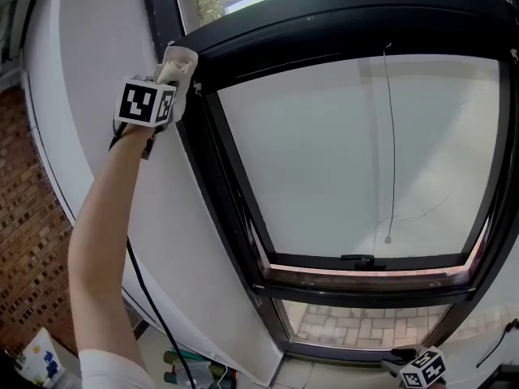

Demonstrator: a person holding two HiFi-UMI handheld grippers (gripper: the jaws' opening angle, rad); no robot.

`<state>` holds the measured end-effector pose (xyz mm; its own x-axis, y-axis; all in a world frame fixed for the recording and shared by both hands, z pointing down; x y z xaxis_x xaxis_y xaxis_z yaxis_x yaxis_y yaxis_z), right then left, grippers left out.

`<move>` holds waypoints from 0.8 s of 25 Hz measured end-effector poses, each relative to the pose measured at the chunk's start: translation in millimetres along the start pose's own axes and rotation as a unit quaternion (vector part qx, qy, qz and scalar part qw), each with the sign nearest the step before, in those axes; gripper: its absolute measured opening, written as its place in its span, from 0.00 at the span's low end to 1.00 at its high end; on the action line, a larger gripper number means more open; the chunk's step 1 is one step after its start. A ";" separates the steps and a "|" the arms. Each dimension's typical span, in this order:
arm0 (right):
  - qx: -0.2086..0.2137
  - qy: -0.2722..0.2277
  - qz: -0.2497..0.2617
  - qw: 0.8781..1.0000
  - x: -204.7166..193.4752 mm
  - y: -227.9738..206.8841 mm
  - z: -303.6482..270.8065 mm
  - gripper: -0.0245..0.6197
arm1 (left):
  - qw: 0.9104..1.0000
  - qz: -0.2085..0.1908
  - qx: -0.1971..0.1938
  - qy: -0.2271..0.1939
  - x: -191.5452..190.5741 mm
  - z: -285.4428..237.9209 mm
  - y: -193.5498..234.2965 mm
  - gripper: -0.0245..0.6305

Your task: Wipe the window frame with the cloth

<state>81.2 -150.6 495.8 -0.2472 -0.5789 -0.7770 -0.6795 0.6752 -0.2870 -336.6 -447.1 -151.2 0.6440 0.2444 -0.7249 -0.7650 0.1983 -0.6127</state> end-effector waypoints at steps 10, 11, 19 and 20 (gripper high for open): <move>-0.018 -0.028 -0.016 0.999 -37.6 -10.4 49.2 0.27 | 0.995 0.099 -0.020 -0.003 67.3 6.8 -69.7 0.17; -0.020 -0.031 -0.019 0.999 -43.1 -12.2 54.6 0.27 | 0.994 0.102 -0.023 -0.006 73.6 10.5 -76.0 0.17; -0.039 -0.042 -0.032 0.998 -80.4 -23.3 97.0 0.27 | 0.990 0.111 -0.076 -0.052 142.5 49.9 -151.4 0.17; -0.041 -0.044 -0.034 0.998 -84.2 -24.4 102.6 0.27 | 0.989 0.111 -0.083 -0.057 152.8 54.2 -162.7 0.17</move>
<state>189.5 -71.5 510.7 -0.1396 -0.5765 -0.8051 -0.7478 0.5943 -0.2960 -114.1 -390.6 -145.2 0.4475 0.3719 -0.8133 -0.8702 -0.0285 -0.4919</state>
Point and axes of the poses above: the fingertips, and each gripper's own axes: z backward along the fingers, y to its left, x out of its top, the point moved 8 cm from there along z, backward along the fingers, and after that the axes turned 15 degrees about x, right-handed, at the moved point
